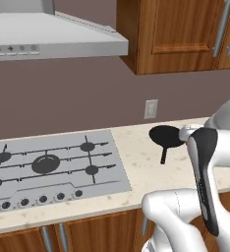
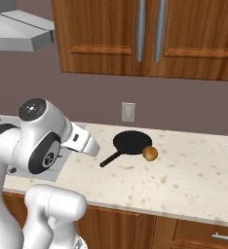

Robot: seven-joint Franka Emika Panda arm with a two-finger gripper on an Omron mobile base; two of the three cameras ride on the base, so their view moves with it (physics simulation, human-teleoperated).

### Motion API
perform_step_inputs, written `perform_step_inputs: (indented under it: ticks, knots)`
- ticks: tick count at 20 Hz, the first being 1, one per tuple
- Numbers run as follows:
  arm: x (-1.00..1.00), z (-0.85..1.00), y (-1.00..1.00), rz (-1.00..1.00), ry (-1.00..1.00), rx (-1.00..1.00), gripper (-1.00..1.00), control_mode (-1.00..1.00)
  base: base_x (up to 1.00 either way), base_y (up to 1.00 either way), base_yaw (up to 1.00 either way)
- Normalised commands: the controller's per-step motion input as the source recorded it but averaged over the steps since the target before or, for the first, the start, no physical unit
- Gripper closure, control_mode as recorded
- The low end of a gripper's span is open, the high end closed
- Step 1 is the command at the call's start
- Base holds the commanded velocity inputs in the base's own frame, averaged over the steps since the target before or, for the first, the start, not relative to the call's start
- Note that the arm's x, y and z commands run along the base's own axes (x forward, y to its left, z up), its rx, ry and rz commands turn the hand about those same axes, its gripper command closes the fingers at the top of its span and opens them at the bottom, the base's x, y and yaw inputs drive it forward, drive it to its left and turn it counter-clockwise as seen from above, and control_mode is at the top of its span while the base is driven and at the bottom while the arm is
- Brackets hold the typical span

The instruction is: Place both pans onto different burners. Then place the potato and the steak on different pans.

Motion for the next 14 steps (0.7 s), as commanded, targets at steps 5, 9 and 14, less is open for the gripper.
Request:
perform_step_inputs:
  ticks: [5,9,14]
  knots:
    - [0.33,0.00,-0.08,0.00,0.00,0.08,-1.00,-1.00,0.00,0.00,0.00]
    - [0.29,-0.02,-0.15,0.05,0.02,0.07,-1.00,-1.00,0.00,0.00,0.00]
    - [0.19,-0.30,-0.03,0.01,0.00,0.00,-1.00,-1.00,0.00,0.00,0.00]
